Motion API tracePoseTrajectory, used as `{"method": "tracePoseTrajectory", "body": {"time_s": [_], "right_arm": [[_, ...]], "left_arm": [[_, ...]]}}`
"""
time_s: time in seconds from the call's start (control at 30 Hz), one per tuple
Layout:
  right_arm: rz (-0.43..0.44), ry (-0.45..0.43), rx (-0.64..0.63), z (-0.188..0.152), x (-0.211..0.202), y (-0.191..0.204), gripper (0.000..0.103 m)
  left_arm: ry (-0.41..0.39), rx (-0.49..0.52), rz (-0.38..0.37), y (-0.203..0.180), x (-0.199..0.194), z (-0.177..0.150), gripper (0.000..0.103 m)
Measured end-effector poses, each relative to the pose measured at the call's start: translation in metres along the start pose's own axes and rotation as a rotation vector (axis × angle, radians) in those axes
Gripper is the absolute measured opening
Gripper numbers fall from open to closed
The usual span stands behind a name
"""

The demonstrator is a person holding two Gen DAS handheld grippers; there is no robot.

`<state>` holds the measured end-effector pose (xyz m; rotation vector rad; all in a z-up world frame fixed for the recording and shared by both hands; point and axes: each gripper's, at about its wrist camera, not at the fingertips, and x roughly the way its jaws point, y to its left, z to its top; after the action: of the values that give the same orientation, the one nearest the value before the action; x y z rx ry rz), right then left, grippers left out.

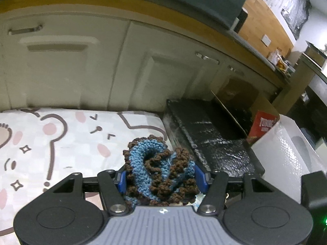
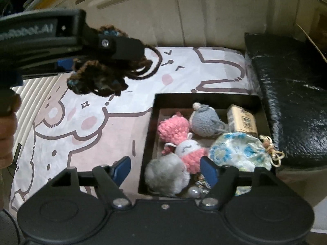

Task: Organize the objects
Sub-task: 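Carry scrunchie in left tool and yarn knot in right tool toward box, then open left tool releasing scrunchie into box while right tool releases yarn knot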

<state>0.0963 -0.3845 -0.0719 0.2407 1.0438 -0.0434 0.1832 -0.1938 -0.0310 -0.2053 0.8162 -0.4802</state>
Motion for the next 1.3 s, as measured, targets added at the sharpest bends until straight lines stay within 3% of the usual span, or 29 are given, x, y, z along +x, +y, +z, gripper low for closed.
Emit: {"method": "tracePoseTrajectory", "body": {"time_s": [0.23, 0.47, 0.53, 0.6, 0.63, 0.9, 1.3], "right_arm": [[-0.097, -0.033, 0.111, -0.006, -0.016, -0.034, 0.075], [-0.120, -0.007, 0.142, -0.012, -0.011, -0.049, 0.075], [-0.116, -0.008, 0.142, -0.012, -0.010, -0.049, 0.075], [-0.112, -0.007, 0.138, -0.012, -0.010, -0.049, 0.075], [-0.111, -0.006, 0.137, -0.012, -0.010, -0.049, 0.075], [-0.106, -0.003, 0.134, -0.012, -0.008, -0.049, 0.075], [-0.116, -0.033, 0.154, -0.011, -0.014, -0.047, 0.076]], "left_arm": [[0.085, 0.048, -0.041, -0.003, 0.031, -0.006, 0.062], [0.162, 0.047, -0.071, -0.016, 0.061, -0.013, 0.062], [0.161, 0.044, -0.064, -0.020, 0.068, -0.016, 0.068], [0.152, 0.027, -0.052, -0.019, 0.072, -0.018, 0.097], [0.152, 0.027, -0.034, -0.019, 0.074, -0.019, 0.098], [0.181, 0.049, 0.030, -0.013, 0.075, -0.020, 0.098], [0.174, 0.060, 0.063, -0.012, 0.062, -0.020, 0.098]]}}
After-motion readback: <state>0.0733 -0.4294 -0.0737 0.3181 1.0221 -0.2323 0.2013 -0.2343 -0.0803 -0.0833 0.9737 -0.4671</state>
